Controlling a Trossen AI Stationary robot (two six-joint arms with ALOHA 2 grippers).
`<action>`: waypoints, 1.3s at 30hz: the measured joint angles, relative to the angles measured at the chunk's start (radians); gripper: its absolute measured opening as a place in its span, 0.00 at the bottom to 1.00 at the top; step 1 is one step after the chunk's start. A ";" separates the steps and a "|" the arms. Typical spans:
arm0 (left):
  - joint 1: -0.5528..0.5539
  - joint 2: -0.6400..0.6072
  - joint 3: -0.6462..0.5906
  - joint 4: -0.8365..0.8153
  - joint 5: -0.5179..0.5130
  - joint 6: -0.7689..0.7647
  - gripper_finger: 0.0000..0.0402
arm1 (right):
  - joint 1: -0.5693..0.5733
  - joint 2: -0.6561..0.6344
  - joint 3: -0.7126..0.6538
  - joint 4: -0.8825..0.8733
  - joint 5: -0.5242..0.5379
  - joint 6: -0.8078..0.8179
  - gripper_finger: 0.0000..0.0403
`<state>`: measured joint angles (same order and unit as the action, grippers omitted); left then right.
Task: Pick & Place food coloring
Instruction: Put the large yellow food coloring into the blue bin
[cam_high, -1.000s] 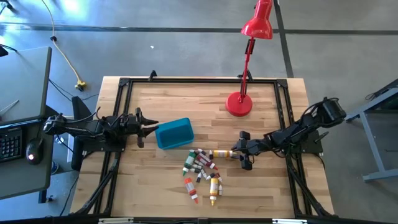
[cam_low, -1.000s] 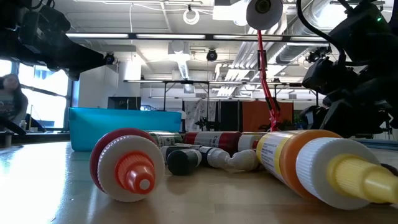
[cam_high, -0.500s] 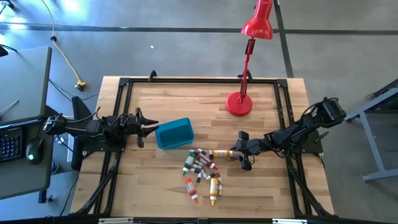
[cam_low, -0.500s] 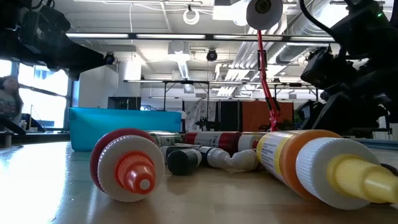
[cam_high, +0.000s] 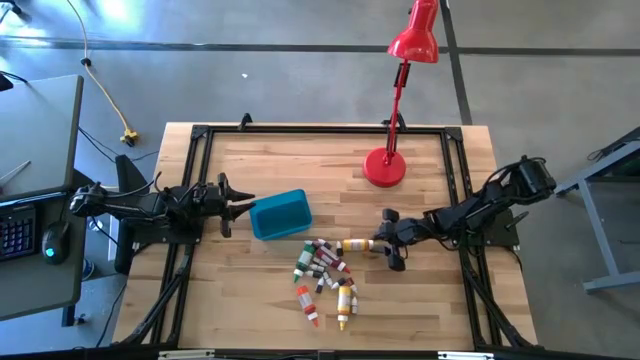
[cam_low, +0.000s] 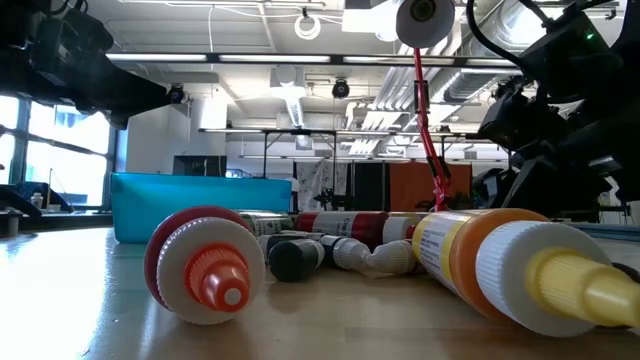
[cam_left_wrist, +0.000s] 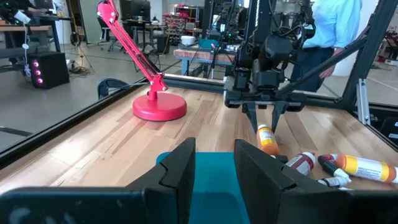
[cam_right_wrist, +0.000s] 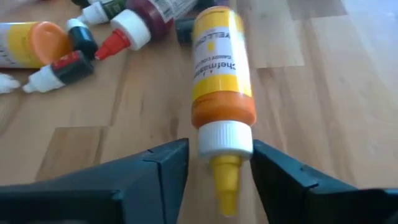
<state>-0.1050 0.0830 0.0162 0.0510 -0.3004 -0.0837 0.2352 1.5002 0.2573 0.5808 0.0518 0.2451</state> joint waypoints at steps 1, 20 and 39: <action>0.000 0.000 0.000 0.000 0.000 0.000 0.27 | 0.000 0.000 0.000 0.000 -0.010 0.000 0.36; 0.000 0.000 0.000 0.005 -0.009 0.000 0.27 | 0.000 0.000 0.207 -0.191 -0.037 -0.070 0.28; 0.000 0.000 0.000 0.038 -0.061 0.000 0.27 | -0.090 0.006 0.998 -1.213 0.213 -0.543 0.29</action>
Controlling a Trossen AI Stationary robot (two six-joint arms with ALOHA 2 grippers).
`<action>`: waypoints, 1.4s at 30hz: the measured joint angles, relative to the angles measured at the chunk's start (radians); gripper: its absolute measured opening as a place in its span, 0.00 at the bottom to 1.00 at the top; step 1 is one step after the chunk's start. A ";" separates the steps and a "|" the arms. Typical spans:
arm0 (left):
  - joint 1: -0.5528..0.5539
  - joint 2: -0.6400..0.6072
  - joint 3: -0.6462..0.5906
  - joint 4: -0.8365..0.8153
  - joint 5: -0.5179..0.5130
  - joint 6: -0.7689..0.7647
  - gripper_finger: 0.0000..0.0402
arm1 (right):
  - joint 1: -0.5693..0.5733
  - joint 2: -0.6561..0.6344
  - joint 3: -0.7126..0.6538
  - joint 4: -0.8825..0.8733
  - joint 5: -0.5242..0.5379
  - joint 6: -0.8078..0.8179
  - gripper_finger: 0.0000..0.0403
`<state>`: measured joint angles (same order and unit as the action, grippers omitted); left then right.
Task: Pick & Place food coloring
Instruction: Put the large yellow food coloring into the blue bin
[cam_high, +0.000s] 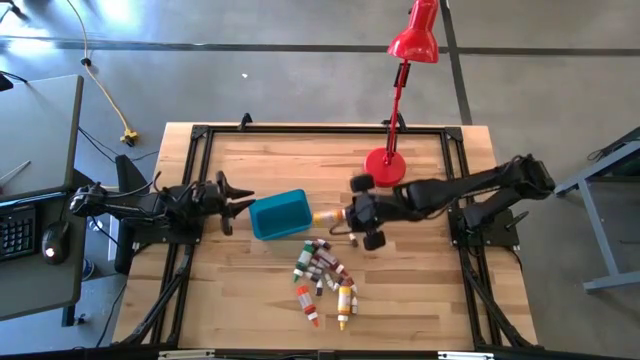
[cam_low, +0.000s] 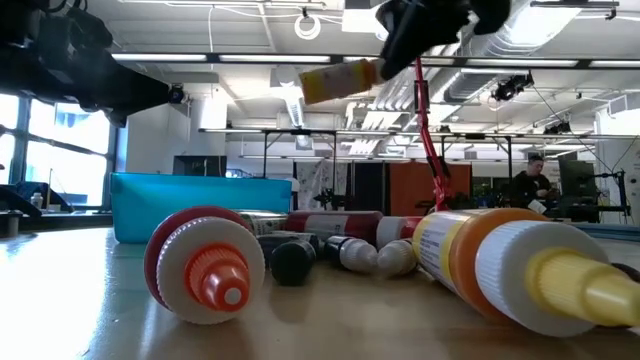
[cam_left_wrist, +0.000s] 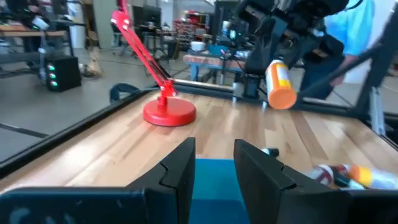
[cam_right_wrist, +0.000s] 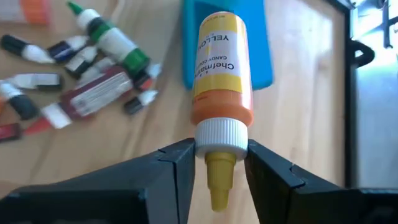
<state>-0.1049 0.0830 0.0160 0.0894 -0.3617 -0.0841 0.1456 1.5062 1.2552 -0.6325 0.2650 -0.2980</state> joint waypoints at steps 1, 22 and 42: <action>0.000 0.000 0.000 0.010 -0.011 0.000 0.27 | -0.016 0.008 0.019 -0.007 -0.006 -0.025 0.29; 0.000 0.000 0.000 0.043 -0.101 -0.079 0.27 | -0.101 0.639 0.688 -0.446 0.485 -0.716 0.29; 0.000 0.000 0.000 0.039 -0.100 -0.055 0.27 | -0.054 0.755 0.729 -0.319 0.864 -1.117 0.29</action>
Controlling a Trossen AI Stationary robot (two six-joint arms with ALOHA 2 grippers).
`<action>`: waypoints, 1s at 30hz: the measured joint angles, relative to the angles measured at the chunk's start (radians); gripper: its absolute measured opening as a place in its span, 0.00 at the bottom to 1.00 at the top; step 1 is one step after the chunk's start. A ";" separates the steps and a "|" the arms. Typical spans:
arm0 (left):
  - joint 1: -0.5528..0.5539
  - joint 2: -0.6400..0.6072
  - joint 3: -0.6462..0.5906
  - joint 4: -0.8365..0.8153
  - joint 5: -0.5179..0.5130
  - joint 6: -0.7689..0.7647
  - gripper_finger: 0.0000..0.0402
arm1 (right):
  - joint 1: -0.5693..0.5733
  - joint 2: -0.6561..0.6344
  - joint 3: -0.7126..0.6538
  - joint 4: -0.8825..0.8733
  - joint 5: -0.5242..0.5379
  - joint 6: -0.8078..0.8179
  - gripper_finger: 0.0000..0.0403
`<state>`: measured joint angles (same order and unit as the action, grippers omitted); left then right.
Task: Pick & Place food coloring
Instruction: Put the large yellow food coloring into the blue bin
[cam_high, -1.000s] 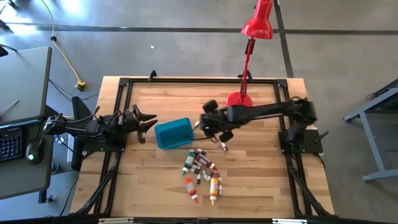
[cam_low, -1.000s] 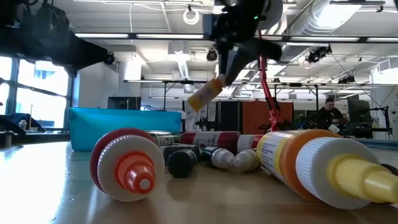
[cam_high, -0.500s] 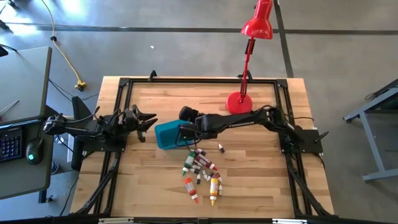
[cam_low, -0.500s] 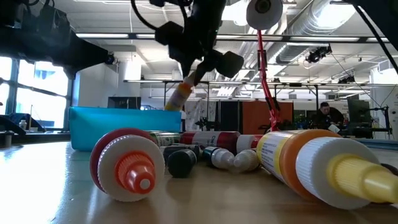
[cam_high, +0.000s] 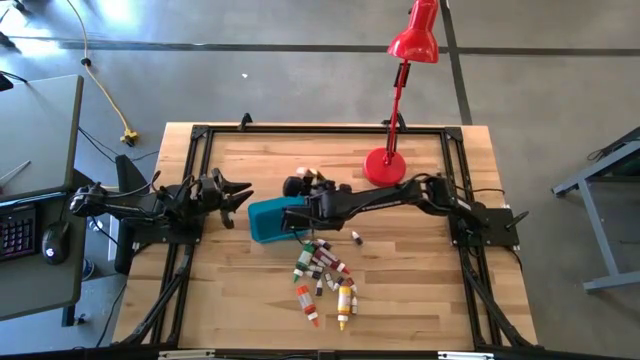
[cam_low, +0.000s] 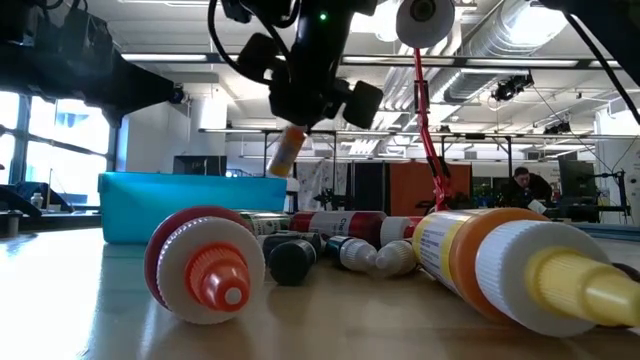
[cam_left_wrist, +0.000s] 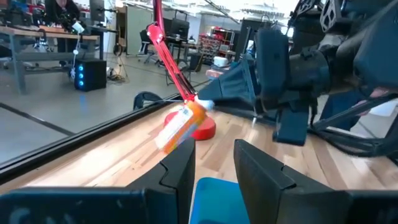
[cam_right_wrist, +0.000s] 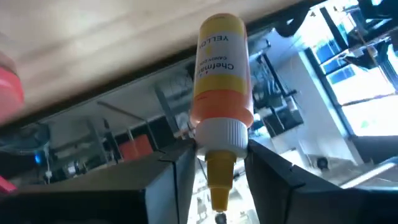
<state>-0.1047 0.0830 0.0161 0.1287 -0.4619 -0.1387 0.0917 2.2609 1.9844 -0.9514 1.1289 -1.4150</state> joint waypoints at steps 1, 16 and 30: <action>0.000 0.000 0.000 0.000 -0.001 0.002 0.27 | 0.003 0.000 0.001 -0.001 -0.023 -0.001 0.29; 0.000 0.000 0.000 0.000 -0.002 0.003 0.27 | 0.089 0.001 -0.002 0.062 -0.062 -0.143 0.29; 0.000 0.000 0.000 0.000 -0.005 0.003 0.27 | 0.128 -0.017 -0.002 0.059 -0.200 -0.077 0.29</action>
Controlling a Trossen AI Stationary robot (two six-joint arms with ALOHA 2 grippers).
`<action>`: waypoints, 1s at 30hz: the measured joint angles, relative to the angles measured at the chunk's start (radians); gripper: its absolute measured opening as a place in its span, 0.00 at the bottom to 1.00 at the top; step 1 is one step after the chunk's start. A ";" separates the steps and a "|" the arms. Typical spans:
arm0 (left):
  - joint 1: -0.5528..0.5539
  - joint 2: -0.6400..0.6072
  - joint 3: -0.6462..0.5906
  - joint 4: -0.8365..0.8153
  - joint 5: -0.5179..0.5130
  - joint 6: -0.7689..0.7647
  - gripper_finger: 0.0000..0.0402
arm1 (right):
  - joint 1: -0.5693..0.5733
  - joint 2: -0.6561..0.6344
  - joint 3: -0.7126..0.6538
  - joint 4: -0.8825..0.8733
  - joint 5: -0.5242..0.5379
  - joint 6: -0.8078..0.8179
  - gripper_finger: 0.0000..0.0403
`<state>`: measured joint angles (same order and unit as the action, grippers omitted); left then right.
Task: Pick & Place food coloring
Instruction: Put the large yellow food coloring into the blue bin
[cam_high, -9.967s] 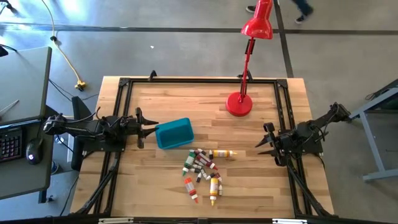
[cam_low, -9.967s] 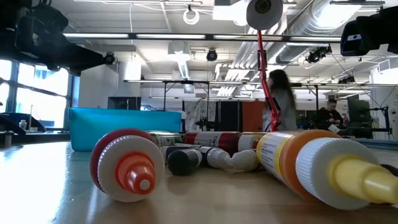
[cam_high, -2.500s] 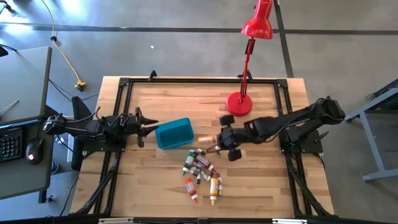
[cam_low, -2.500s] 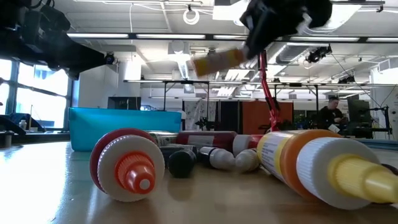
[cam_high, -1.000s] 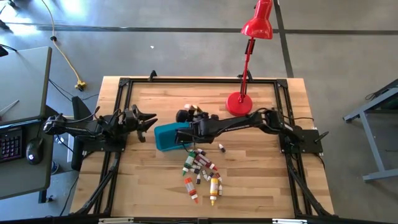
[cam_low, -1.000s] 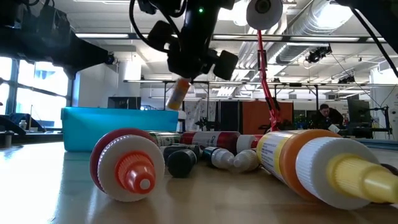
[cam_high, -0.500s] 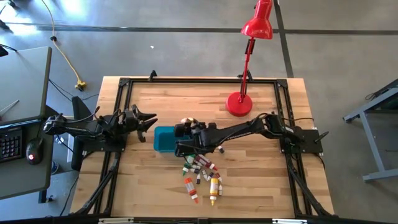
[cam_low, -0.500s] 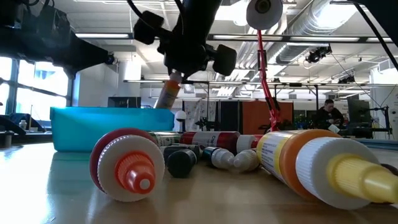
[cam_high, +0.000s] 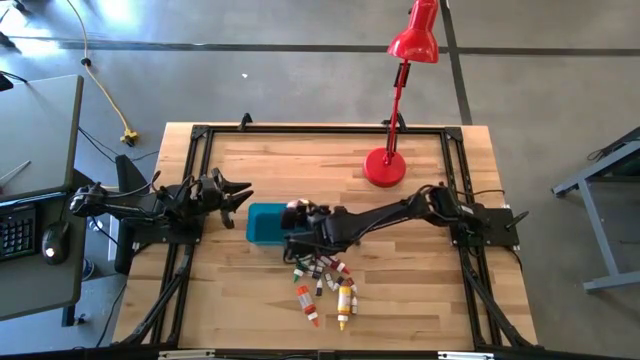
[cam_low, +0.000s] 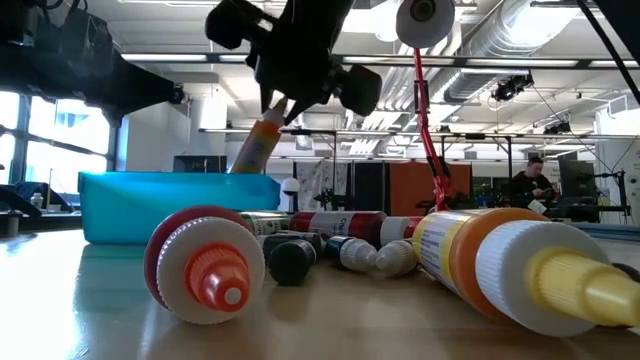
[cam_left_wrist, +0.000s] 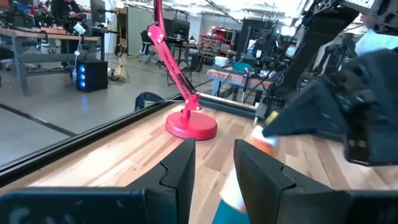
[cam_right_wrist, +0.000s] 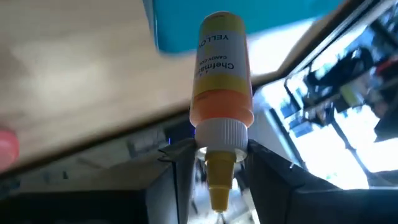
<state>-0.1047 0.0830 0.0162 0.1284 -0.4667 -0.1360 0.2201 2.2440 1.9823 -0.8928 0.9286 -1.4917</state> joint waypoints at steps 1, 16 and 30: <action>0.000 0.000 0.000 0.000 0.000 0.000 0.27 | 0.002 0.000 0.000 0.000 -0.033 0.007 0.29; 0.000 0.000 0.000 0.000 0.001 -0.004 0.27 | -0.050 0.000 -0.001 -0.098 -0.201 -0.010 0.29; 0.000 0.000 0.000 0.000 0.004 -0.004 0.27 | -0.085 0.000 -0.128 0.013 -0.145 -0.174 0.29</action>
<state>-0.1050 0.0830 0.0158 0.1284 -0.4625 -0.1395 0.1349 2.2436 1.8544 -0.8801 0.7832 -1.6659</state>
